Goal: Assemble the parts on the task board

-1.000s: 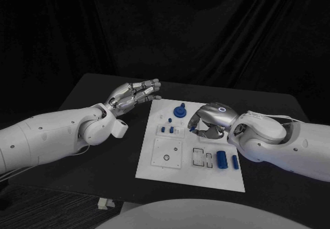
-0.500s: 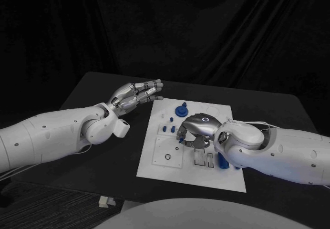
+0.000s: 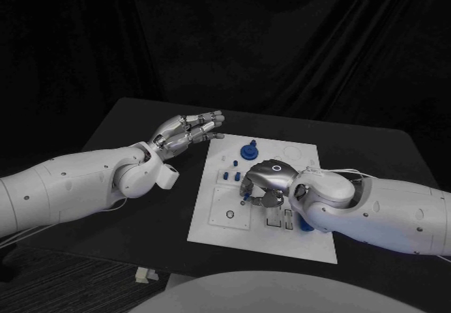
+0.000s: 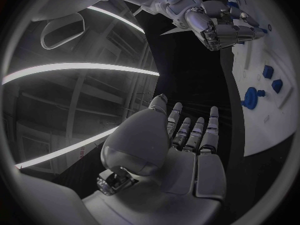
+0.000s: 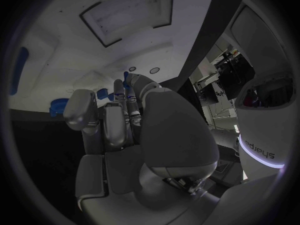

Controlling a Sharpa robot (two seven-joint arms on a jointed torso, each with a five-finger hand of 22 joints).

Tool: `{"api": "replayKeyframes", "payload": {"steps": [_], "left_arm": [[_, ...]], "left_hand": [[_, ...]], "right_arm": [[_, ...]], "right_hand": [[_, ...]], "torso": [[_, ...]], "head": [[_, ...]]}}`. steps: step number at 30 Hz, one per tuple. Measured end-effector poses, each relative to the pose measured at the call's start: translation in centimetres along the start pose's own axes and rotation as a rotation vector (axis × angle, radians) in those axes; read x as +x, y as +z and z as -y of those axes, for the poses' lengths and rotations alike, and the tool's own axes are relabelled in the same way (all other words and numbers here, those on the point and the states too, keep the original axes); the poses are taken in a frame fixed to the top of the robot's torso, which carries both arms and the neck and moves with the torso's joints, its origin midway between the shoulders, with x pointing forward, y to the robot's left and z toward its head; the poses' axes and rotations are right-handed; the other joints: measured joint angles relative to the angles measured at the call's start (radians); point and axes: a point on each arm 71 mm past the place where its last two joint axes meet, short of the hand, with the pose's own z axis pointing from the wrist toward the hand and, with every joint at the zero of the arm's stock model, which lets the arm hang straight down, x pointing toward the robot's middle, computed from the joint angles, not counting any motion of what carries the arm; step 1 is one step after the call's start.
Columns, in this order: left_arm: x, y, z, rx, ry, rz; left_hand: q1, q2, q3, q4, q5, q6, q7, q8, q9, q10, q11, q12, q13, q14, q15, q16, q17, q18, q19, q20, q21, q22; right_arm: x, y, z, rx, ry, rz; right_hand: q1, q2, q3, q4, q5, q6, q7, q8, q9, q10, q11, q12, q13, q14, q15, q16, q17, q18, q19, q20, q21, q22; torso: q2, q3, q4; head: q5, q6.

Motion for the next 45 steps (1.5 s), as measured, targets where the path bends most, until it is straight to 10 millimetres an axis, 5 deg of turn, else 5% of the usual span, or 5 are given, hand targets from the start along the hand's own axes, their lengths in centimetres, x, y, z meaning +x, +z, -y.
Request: {"api": "replayKeyframes", "payload": {"steps": [15,45], "left_arm": [[0.0,0.0,-0.1,-0.002,-0.002,-0.003],[0.2,0.2,-0.2,-0.007,-0.008,-0.011]], "left_hand": [[0.0,0.0,0.0,0.0,0.0,0.0,0.0,0.0,0.0,0.0,0.0,0.0,0.0,0.0,0.0,0.0,0.0,0.0,0.0,0.0,0.0,-0.001],[0.0,0.0,0.003,-0.003,0.0,0.0,0.0,0.0,-0.001,0.0,0.0,0.0,0.0,0.0,0.0,0.0,-0.001,0.0,0.0,0.0,0.0,-0.003]], "right_arm": [[0.3,0.1,-0.4,-0.013,-0.018,-0.003],[0.5,0.4,-1.2,-0.034,-0.017,-0.009]], "right_hand": [[0.0,0.0,0.0,0.0,0.0,0.0,0.0,-0.001,0.0,0.004,0.004,0.0,-0.003,0.0,0.0,0.0,0.0,0.0,0.0,0.0,0.0,0.0],[0.0,0.0,0.0,0.0,-0.002,0.0,0.0,-0.004,-0.001,0.007,0.0,-0.002,-0.002,0.0,0.0,0.0,-0.001,0.0,0.0,0.0,0.0,0.0]], "torso": [[0.0,0.0009,-0.0018],[-0.001,0.0005,-0.0015]], "head": [[0.01,0.0],[0.003,0.0]]}}
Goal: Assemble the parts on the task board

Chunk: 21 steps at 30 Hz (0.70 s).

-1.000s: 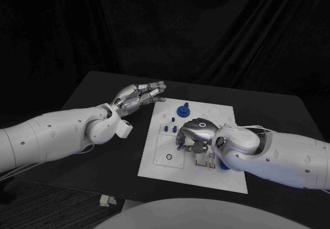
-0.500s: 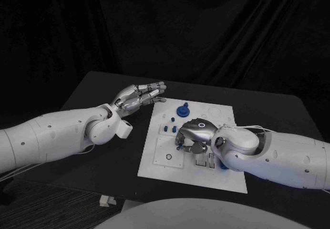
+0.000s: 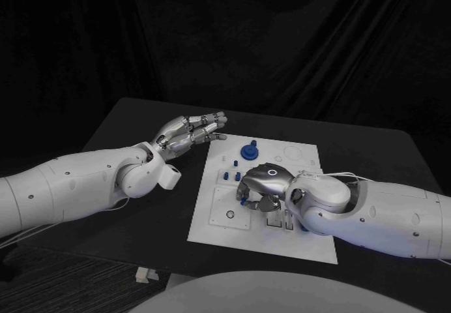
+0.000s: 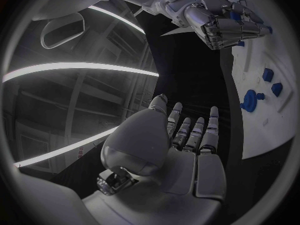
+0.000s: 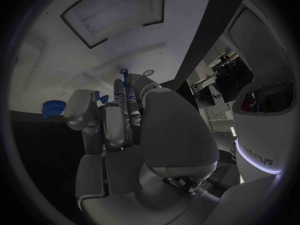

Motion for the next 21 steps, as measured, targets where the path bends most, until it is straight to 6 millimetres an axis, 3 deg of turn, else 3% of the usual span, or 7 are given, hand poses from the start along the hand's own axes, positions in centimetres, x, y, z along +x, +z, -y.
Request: {"api": "replayKeyframes", "payload": {"steps": [21], "left_arm": [[0.04,-0.01,-0.02,-0.004,-0.003,-0.003]], "left_hand": [[0.0,0.0,0.0,0.0,0.004,0.0,0.0,0.0,0.0,0.0,0.0,0.0,0.0,0.0,0.0,0.0,0.0,0.0,0.0,0.0,0.0,-0.001]], "right_arm": [[0.17,0.09,0.02,0.012,0.003,-0.003]], "right_hand": [[0.004,-0.004,0.003,-0.008,0.005,-0.008,0.005,-0.011,-0.003,0.003,0.004,-0.006,-0.003,0.0,0.0,-0.008,-0.012,0.0,-0.007,0.0,-0.018,0.0]], "torso": [[0.0,0.0004,0.0]], "head": [[0.001,0.0]]}}
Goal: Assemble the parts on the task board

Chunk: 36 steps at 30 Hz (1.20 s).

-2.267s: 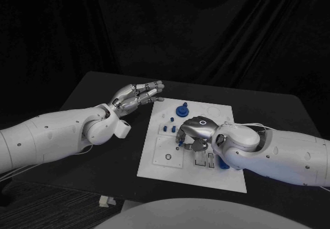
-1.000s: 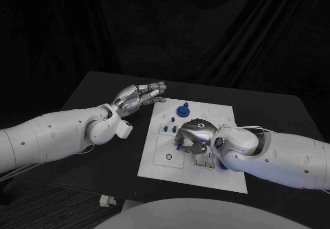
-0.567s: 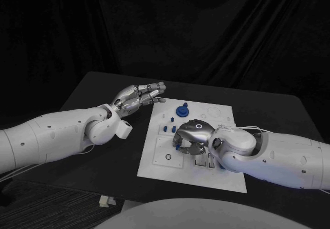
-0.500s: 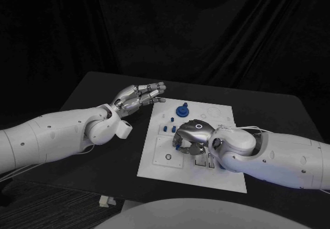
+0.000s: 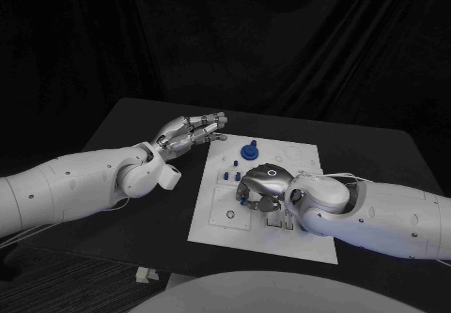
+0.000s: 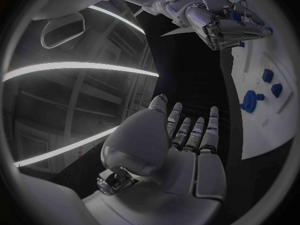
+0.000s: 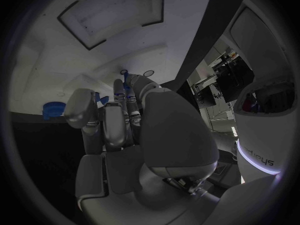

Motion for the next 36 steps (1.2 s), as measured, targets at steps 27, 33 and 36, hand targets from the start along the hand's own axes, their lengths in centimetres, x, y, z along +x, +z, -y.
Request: {"api": "replayKeyframes", "payload": {"steps": [27,33,36], "left_arm": [[-0.14,-0.03,-0.13,-0.012,0.0,0.0],[-0.17,-0.01,-0.16,-0.015,-0.001,-0.001],[-0.17,-0.01,-0.17,-0.016,-0.001,-0.001]], "left_hand": [[0.0,0.0,0.004,-0.004,0.0,0.0,0.0,0.0,0.0,0.0,0.0,0.0,0.0,0.0,0.0,0.0,0.0,0.0,0.0,0.0,0.0,-0.001],[0.0,0.0,0.004,-0.004,0.0,0.0,0.0,0.0,0.0,0.0,0.0,0.0,0.0,0.0,0.0,0.004,0.0,0.0,0.0,0.0,0.0,-0.001],[0.0,0.0,0.004,-0.004,0.0,0.0,0.0,0.0,0.0,0.0,0.0,0.0,0.0,0.0,0.0,0.004,0.0,0.0,0.0,0.0,0.0,-0.001]], "right_arm": [[0.19,-0.23,0.32,0.014,0.001,-0.003],[0.2,-0.26,0.35,0.016,0.001,-0.002],[0.22,-0.32,0.43,0.018,0.001,-0.002]], "right_hand": [[0.009,0.0,0.003,-0.003,0.004,0.0,0.0,0.0,-0.002,0.0,0.0,-0.004,-0.001,0.0,0.0,0.0,-0.001,0.0,0.0,0.0,0.0,0.0],[0.009,0.0,0.006,-0.006,0.003,0.0,0.0,0.0,-0.002,0.0,0.0,-0.004,-0.001,0.0,0.0,-0.004,-0.001,0.0,0.0,0.0,-0.005,0.0],[0.009,0.0,0.006,-0.006,0.003,0.0,0.0,0.0,-0.004,0.0,0.0,-0.004,-0.001,0.0,0.0,-0.003,-0.001,0.0,0.0,0.0,-0.005,0.0]], "torso": [[-0.002,0.0003,0.0003],[-0.002,-0.0001,0.0004],[-0.002,-0.0004,0.0003]], "head": [[0.002,0.0],[0.002,0.0],[0.003,0.0]]}}
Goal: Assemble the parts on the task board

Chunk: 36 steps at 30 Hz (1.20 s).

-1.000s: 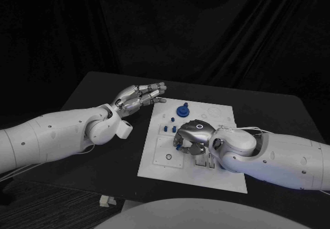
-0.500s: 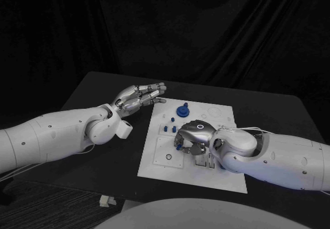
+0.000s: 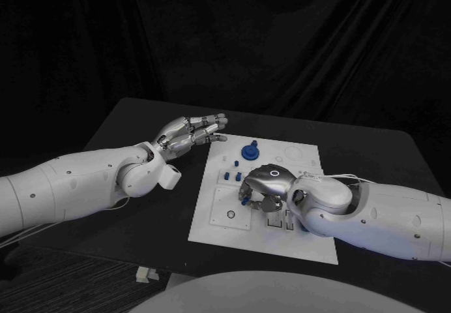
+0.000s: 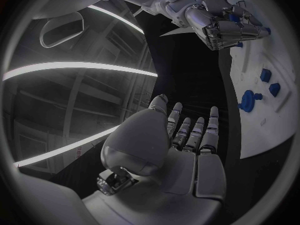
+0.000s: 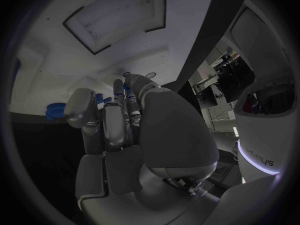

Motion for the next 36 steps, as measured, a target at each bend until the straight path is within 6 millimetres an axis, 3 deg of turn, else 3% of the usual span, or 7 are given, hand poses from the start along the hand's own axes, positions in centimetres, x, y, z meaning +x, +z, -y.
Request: {"api": "replayKeyframes", "payload": {"steps": [19,23,25,32,36], "left_arm": [[0.03,0.09,-0.09,-0.006,-0.002,-0.004],[0.08,0.15,-0.12,-0.007,-0.003,-0.005],[0.11,0.19,-0.13,-0.008,-0.004,-0.007],[0.1,0.21,-0.18,-0.01,-0.004,-0.008],[0.1,0.22,-0.2,-0.012,-0.004,-0.008]], "left_hand": [[0.004,0.004,0.0,0.0,0.0,0.005,0.005,0.0,0.0,0.004,0.004,0.0,0.001,0.0,0.0,0.0,0.0,0.0,0.0,0.0,0.0,-0.001],[0.004,0.004,0.0,0.0,0.0,0.005,0.005,0.0,0.0,0.004,0.004,0.0,0.001,0.0,0.0,0.0,-0.001,0.0,0.0,0.0,0.0,-0.001],[0.004,0.004,0.0,0.0,0.0,0.005,0.005,0.0,0.0,0.004,0.004,0.0,0.001,0.0,0.0,0.0,-0.001,0.0,0.0,0.0,0.0,-0.001],[0.004,0.004,0.002,-0.002,0.0,0.005,0.005,0.0,0.0,0.004,0.004,0.0,0.001,0.003,0.002,0.0,-0.001,0.0,0.0,0.0,0.0,-0.002],[0.004,0.004,0.003,-0.003,0.0,0.005,0.005,0.0,0.0,0.004,0.004,0.0,0.001,0.004,0.004,0.0,-0.001,0.0,0.0,0.0,0.0,-0.002]], "right_arm": [[0.08,-0.08,0.05,0.004,0.001,-0.001],[0.08,-0.06,0.02,0.003,0.001,-0.001],[0.08,-0.04,-0.01,0.002,0.001,-0.001],[0.07,0.09,-0.18,-0.004,0.001,-0.001],[0.06,0.14,-0.25,-0.008,0.001,-0.001]], "right_hand": [[0.003,-0.004,0.003,-0.008,0.005,-0.01,0.004,-0.006,-0.002,-0.004,0.003,-0.004,-0.001,0.0,0.0,-0.011,-0.013,0.0,-0.007,0.0,-0.014,0.0],[0.003,-0.004,0.004,-0.01,0.0,-0.035,0.013,-0.025,-0.009,-0.008,0.008,-0.005,-0.001,0.0,0.0,-0.015,-0.016,0.0,-0.014,0.007,-0.023,0.0],[0.003,-0.004,0.004,-0.01,-0.024,-0.065,0.014,-0.037,-0.018,-0.013,0.012,-0.009,-0.001,0.0,0.0,-0.015,-0.019,0.0,-0.017,0.01,-0.029,0.0],[-0.038,-0.026,-0.016,0.022,-0.142,-0.166,-0.038,-0.038,-0.048,-0.036,0.014,-0.009,-0.002,-0.007,0.007,-0.019,-0.027,0.0,-0.023,0.016,-0.045,0.0],[-0.052,-0.028,-0.024,0.036,-0.178,-0.182,-0.047,-0.038,-0.054,-0.039,0.018,-0.009,-0.003,-0.007,0.007,-0.021,-0.03,0.0,-0.023,0.016,-0.049,0.0]], "torso": [[0.001,0.0005,0.0],[0.001,0.0005,0.0],[0.002,0.0005,-0.0001],[0.002,0.0006,0.0],[0.002,0.0009,0.0]], "head": [[0.001,0.0],[0.001,0.0],[0.001,0.0],[-0.001,0.0],[-0.001,0.0]]}}
